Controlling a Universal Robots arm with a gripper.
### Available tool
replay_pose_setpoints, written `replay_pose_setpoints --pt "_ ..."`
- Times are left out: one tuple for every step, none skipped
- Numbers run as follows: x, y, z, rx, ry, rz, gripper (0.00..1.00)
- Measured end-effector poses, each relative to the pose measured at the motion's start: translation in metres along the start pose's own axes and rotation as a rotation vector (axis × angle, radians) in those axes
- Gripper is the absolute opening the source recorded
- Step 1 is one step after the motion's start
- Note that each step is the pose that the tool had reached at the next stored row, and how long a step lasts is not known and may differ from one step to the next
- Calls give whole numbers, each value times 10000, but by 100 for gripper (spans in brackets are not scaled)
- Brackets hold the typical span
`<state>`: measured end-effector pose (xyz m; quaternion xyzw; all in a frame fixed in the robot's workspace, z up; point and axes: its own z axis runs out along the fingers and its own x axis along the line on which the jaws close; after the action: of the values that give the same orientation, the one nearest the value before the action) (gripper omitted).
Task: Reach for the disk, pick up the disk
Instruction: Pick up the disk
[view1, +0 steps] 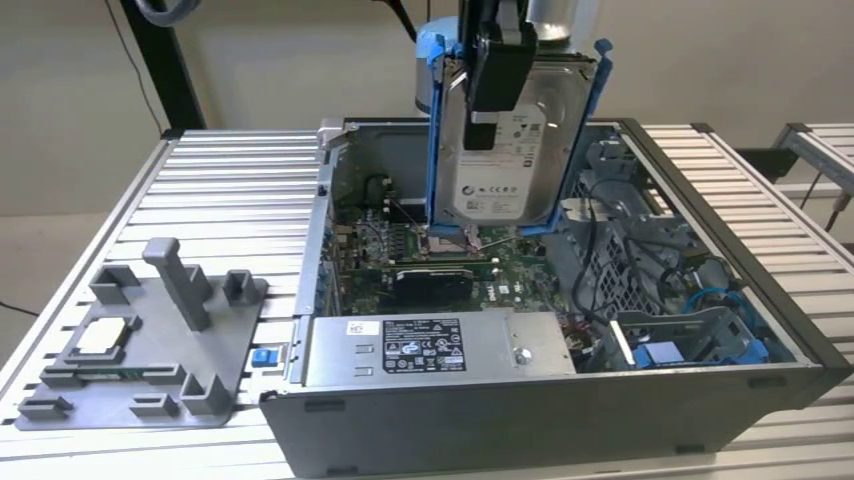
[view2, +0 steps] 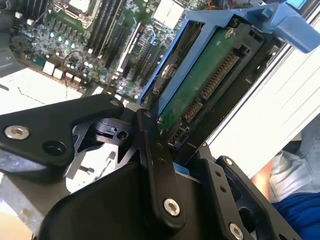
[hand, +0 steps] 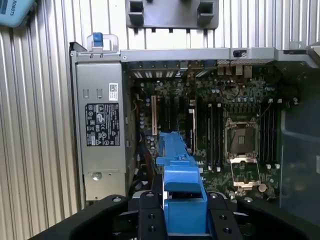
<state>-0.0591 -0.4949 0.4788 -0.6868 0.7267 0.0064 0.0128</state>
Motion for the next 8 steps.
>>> replay_pose_setpoints --pt "21 -11 0 -1 -1 0 0" --pt "42 -22 -1 -2 -1 0 0" --pt "65 -34 -1 -3 -1 0 0" --pt "84 -43 -2 -4 -1 0 0" --pt "105 -54 -2 -6 -1 0 0" --pt "128 -66 -3 -7 -2 0 0" --pt "149 -78 -3 -8 -2 0 0" --pt "170 -88 -4 -9 -3 0 0"
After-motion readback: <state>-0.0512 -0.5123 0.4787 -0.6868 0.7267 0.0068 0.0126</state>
